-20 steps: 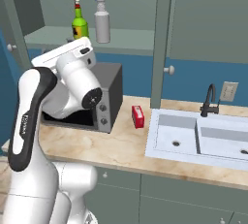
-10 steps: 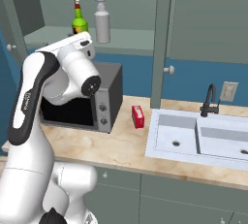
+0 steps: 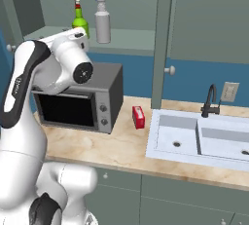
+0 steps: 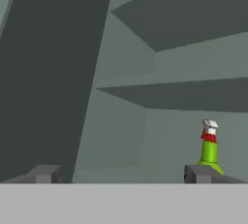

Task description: Pick the spray and spray from the cabinet and place them on the counter.

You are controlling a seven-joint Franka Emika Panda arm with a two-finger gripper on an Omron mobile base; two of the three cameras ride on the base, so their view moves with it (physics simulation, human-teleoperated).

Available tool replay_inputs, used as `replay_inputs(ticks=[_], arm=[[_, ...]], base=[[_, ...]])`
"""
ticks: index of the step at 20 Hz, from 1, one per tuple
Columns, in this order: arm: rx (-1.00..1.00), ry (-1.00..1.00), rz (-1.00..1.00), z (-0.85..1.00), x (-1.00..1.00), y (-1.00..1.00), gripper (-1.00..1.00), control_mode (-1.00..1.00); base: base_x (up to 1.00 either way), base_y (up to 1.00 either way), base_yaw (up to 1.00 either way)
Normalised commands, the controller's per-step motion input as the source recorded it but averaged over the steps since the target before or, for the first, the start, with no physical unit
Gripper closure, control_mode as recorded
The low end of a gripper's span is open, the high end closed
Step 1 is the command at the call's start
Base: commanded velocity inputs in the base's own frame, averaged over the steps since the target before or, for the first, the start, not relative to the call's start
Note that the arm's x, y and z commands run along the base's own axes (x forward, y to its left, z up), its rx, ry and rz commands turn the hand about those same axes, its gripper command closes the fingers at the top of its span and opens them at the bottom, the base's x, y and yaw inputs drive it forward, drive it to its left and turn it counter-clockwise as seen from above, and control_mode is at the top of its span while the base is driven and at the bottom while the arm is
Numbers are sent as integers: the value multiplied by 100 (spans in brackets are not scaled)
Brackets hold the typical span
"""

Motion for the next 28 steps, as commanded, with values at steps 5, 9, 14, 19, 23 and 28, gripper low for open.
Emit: replay_inputs(ticks=[5, 9, 14, 19, 23, 28], arm=[[0, 16, 1, 0, 11, 16, -100, -100], [0, 11, 5, -6, 12, 19, -100, -100], [2, 4, 6, -8, 15, 24, -100, -100], [3, 0, 8, -12, 10, 27, -100, -100], [2, 0, 9, -7, 0, 27, -100, -100], [0, 0, 9, -1, -16, 30, -100, -100]], base=[[0, 0, 0], [0, 0, 0], [0, 0, 0], [0, 0, 0], [0, 0, 0], [0, 0, 0]])
